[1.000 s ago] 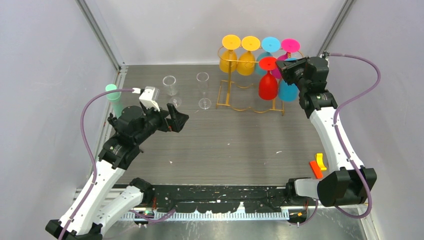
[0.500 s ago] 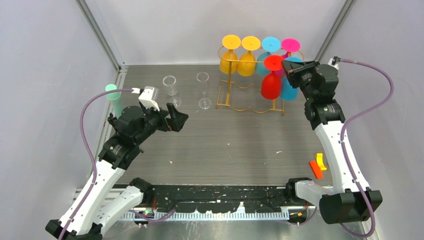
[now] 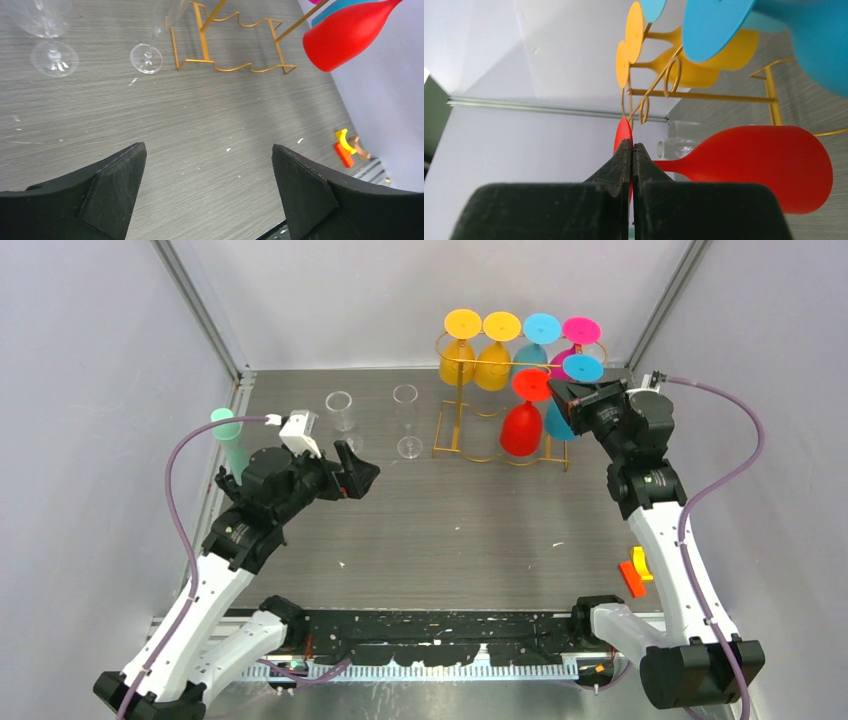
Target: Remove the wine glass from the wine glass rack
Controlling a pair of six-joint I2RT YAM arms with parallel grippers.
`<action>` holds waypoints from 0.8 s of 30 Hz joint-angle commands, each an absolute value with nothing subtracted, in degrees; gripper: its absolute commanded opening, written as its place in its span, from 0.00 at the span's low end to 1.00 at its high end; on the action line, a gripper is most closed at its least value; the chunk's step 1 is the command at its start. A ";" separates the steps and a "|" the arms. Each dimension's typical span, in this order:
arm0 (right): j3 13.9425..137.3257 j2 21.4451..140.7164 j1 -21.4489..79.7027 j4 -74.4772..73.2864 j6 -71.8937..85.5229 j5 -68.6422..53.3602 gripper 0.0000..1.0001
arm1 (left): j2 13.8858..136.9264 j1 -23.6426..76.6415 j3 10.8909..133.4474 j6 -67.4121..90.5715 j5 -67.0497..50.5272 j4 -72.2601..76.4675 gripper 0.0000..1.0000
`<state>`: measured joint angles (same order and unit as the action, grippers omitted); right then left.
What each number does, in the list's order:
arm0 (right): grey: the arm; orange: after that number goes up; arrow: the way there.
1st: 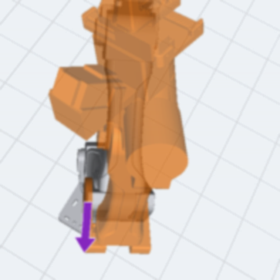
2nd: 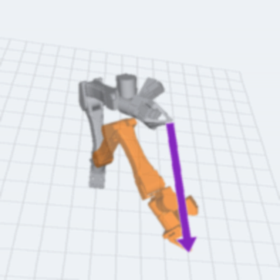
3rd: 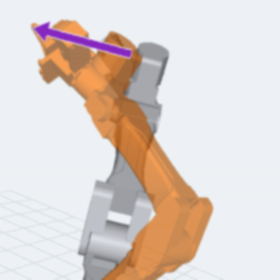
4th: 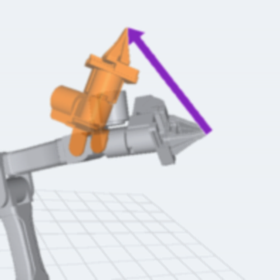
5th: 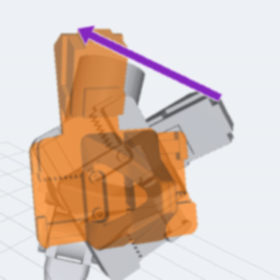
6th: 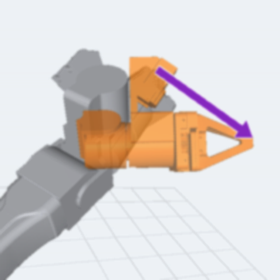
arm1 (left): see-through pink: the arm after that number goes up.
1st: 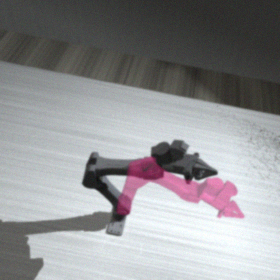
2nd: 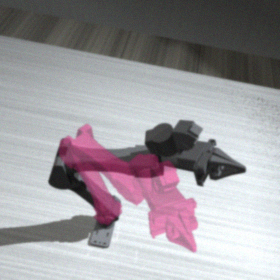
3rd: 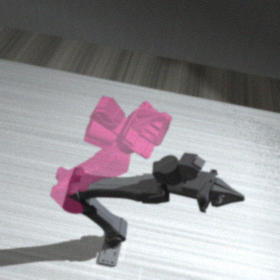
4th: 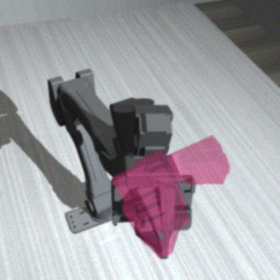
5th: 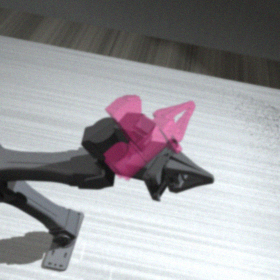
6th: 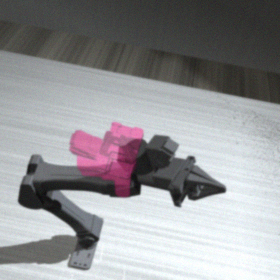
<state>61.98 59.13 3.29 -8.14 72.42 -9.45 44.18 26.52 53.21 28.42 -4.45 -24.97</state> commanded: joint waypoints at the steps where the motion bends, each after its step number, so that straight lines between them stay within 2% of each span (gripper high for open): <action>1: 58.68 53.78 3.51 4.98 77.92 -17.06 0.00 | 46.75 26.63 53.20 33.63 -8.53 -19.23 1.00; 5: 53.14 52.24 3.75 19.51 85.62 -22.11 0.00 | 51.17 26.63 52.53 43.25 -19.33 -11.02 0.98; 9: 48.22 52.95 5.00 33.90 93.35 -23.22 0.00 | 56.06 26.74 49.29 56.62 -32.01 9.68 0.94; 13: 44.83 55.86 7.94 45.83 98.68 -22.85 0.00 | 58.62 26.81 48.27 64.88 -31.59 19.51 0.94; 24: 43.24 66.35 16.78 66.13 108.23 -19.54 0.00 | 57.02 27.33 45.77 77.77 -23.47 25.78 0.90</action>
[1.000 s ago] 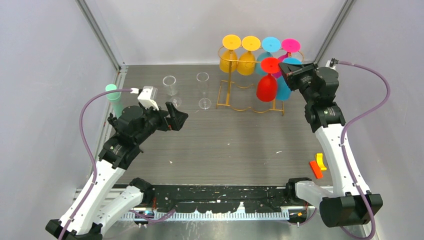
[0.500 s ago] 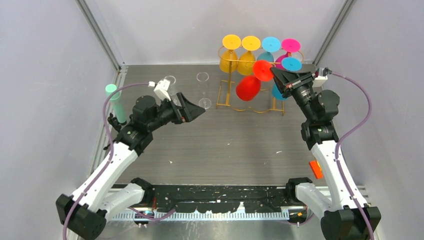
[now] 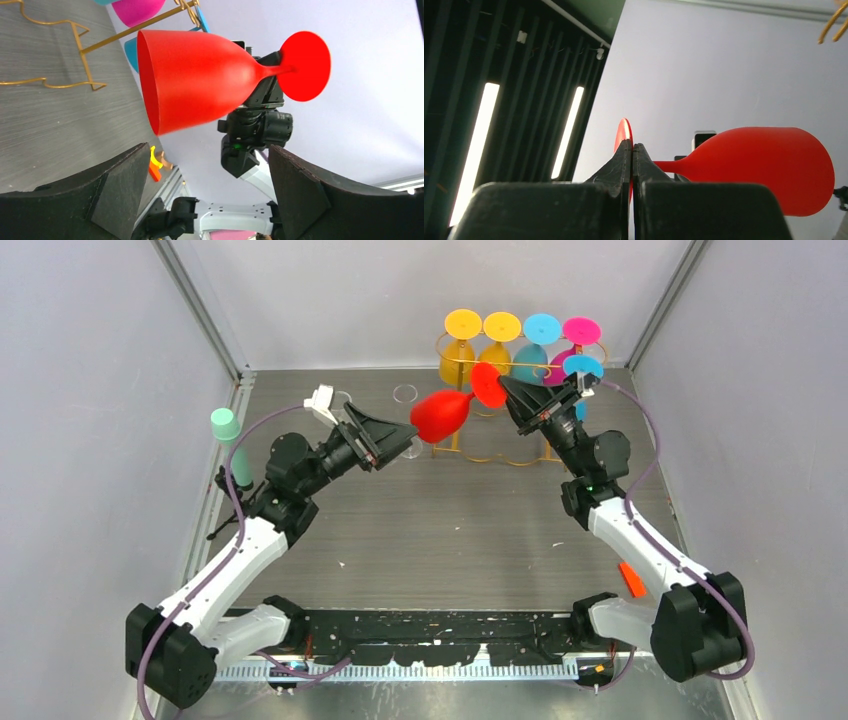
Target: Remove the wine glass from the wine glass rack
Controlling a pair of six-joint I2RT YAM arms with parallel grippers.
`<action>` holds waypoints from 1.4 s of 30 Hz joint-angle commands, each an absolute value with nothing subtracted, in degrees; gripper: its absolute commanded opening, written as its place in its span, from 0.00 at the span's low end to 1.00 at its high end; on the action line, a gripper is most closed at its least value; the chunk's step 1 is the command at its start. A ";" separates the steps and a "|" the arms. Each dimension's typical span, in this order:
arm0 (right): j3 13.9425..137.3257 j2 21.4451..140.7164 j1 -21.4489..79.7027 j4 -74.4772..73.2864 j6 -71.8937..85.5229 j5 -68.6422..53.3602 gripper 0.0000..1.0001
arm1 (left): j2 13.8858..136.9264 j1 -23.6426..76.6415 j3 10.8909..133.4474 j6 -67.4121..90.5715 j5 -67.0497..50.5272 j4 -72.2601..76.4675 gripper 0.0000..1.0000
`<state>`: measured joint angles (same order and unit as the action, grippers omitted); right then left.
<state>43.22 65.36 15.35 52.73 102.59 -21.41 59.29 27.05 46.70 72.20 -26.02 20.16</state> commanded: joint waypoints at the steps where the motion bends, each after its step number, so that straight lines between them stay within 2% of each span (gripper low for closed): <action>1: 43.29 67.15 17.03 67.93 108.74 -19.30 0.00 | 56.63 27.33 45.65 77.86 -22.86 25.76 0.89; 9: 42.36 67.38 17.58 67.84 111.08 -18.11 0.00 | 57.50 27.33 45.71 76.28 -21.11 26.24 0.89; 12: 42.24 67.33 17.84 65.96 110.99 -18.64 0.00 | 58.91 27.33 45.79 76.95 -22.02 29.61 0.86; 17: 40.92 67.21 18.63 64.80 111.27 -17.08 0.00 | 60.24 27.40 45.90 79.94 -24.70 37.33 0.71; 25: 40.41 69.50 19.60 66.50 112.82 -16.40 0.00 | 60.67 27.51 47.50 82.81 -28.96 42.71 0.60; 30: 39.73 71.35 19.97 67.25 113.21 -16.01 0.00 | 60.04 27.51 48.52 82.95 -30.45 43.67 0.44; 34: 39.60 73.92 20.43 70.28 115.71 -15.42 0.00 | 60.44 27.51 49.58 83.41 -32.36 44.64 0.38; 42: 39.87 77.31 20.90 73.49 118.50 -15.27 0.00 | 60.99 27.51 50.19 83.00 -33.48 45.41 0.16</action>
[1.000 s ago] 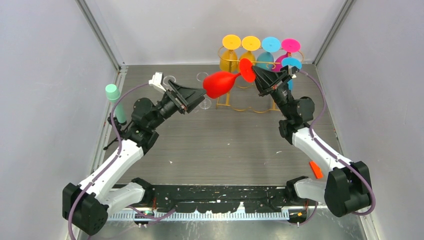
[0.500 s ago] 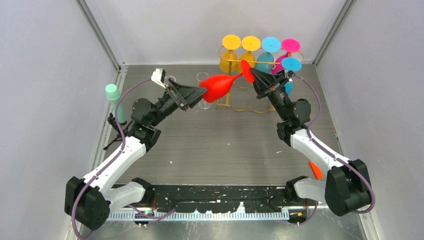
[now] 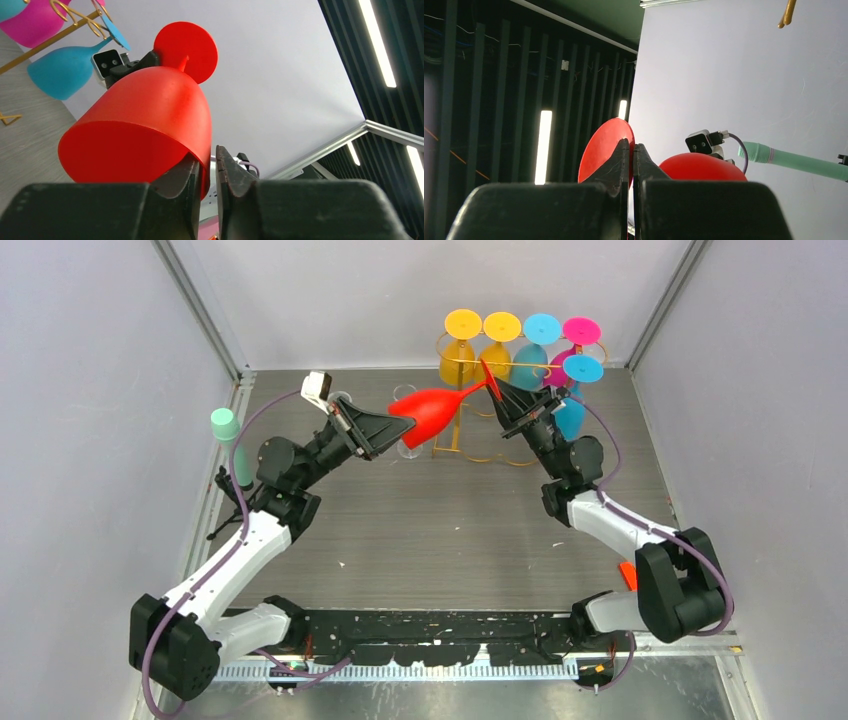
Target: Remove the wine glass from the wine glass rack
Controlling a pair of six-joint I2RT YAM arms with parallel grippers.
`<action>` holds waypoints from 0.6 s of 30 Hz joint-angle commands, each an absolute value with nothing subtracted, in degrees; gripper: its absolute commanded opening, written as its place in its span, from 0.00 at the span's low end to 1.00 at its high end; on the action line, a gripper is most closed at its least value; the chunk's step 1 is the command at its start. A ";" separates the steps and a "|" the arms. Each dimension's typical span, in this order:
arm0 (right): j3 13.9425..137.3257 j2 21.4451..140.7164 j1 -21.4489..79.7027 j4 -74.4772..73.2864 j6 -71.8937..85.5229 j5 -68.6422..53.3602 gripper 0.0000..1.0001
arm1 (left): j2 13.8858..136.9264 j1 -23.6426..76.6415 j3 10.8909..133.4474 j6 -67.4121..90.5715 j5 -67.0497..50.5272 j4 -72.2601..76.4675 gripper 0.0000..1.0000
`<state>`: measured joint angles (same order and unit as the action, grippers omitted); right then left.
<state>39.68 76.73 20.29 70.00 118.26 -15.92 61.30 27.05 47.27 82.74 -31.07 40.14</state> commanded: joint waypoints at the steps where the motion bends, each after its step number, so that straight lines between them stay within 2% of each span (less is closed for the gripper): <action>1: 40.00 77.58 20.91 73.74 118.53 -15.28 0.00 | 61.15 27.51 50.14 82.75 -33.42 45.41 0.11; 3: 40.13 77.97 20.92 74.09 118.56 -15.43 0.00 | 61.53 27.51 50.05 82.51 -33.46 45.44 0.01; 5: 40.29 78.15 20.92 74.61 118.27 -15.65 0.01 | 61.81 27.51 49.89 81.81 -33.39 45.30 0.00; 7: 40.68 78.29 20.94 74.60 117.48 -16.06 0.10 | 61.89 27.51 49.76 79.94 -33.23 43.72 0.00; 8: 40.77 78.31 20.92 74.48 116.69 -16.36 0.25 | 61.73 27.51 49.79 78.42 -33.16 42.27 0.00; 9: 40.71 78.31 20.92 74.12 116.18 -16.44 0.32 | 61.55 27.51 49.87 76.58 -32.99 40.11 0.00; 12: 39.41 77.32 20.92 73.49 111.89 -14.68 0.79 | 60.11 27.51 50.74 69.94 -31.77 30.82 0.00; 14: 37.37 75.79 20.83 71.45 108.72 -13.46 0.86 | 59.12 27.51 51.62 65.77 -30.70 24.70 0.00; 18: 36.89 72.04 20.66 60.44 101.31 -13.14 0.90 | 57.96 27.51 55.48 57.35 -29.55 11.81 0.00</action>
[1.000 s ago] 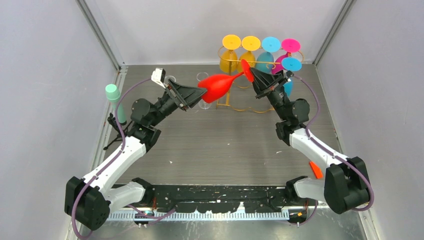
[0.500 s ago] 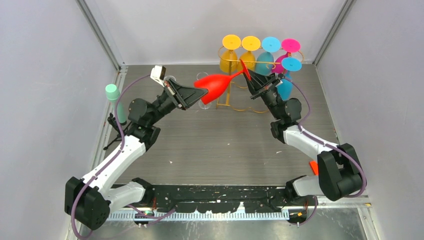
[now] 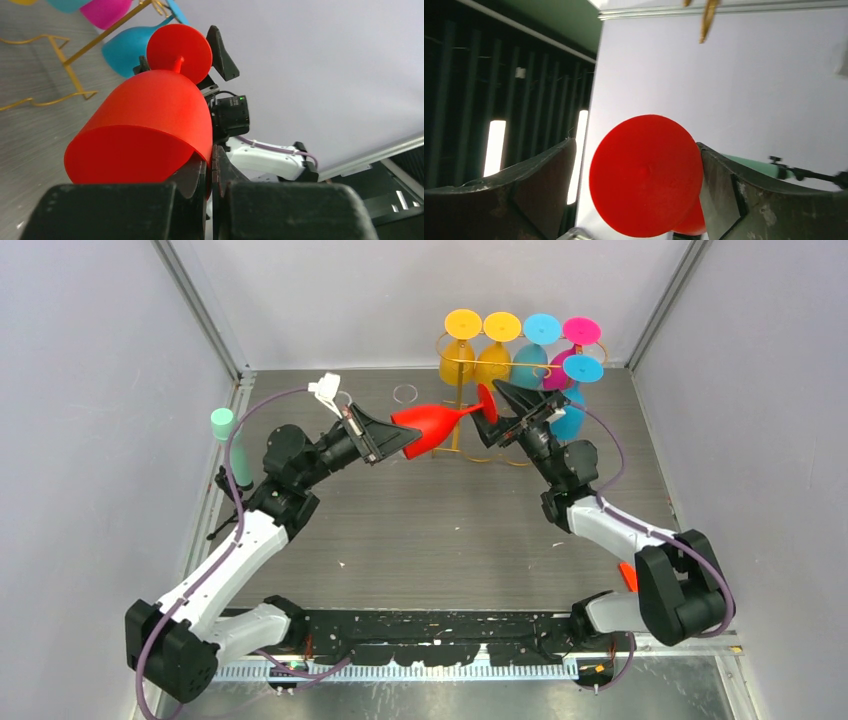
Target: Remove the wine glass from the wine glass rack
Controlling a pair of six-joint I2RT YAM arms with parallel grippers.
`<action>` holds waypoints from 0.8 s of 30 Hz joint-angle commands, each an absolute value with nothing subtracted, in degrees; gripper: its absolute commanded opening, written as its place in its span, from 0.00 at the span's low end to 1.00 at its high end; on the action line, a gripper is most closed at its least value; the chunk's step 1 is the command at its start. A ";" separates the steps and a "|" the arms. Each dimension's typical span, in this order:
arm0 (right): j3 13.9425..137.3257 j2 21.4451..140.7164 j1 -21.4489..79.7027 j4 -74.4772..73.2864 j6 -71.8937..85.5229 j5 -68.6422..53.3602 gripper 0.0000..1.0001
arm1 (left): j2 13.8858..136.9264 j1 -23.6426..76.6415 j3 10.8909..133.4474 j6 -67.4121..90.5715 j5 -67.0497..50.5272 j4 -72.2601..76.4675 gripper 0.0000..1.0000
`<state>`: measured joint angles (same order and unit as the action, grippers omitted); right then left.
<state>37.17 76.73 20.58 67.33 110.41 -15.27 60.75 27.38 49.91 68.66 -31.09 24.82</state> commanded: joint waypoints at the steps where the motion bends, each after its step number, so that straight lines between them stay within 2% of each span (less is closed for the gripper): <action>1: 36.94 71.22 20.66 58.08 98.63 -12.89 0.90 | 57.70 27.51 56.78 54.49 -28.64 7.29 0.00; 3: 37.26 68.43 20.58 49.47 93.85 -11.87 0.91 | 57.46 27.51 59.76 48.25 -25.73 -2.80 0.00; 8: 42.47 58.58 20.65 13.55 78.62 -3.03 0.92 | 58.19 27.51 66.19 34.29 -14.86 -24.94 0.00; 10: 44.02 56.11 20.65 6.01 74.43 2.38 0.92 | 59.55 27.51 68.49 30.55 -10.85 -31.27 0.00; 16: 47.27 52.60 20.66 -4.26 65.92 9.06 0.92 | 67.41 27.51 74.32 22.73 0.60 -46.76 0.00; 24: 48.46 51.24 20.60 -7.38 61.76 11.17 0.89 | 81.32 27.51 80.51 16.66 11.27 -58.45 0.00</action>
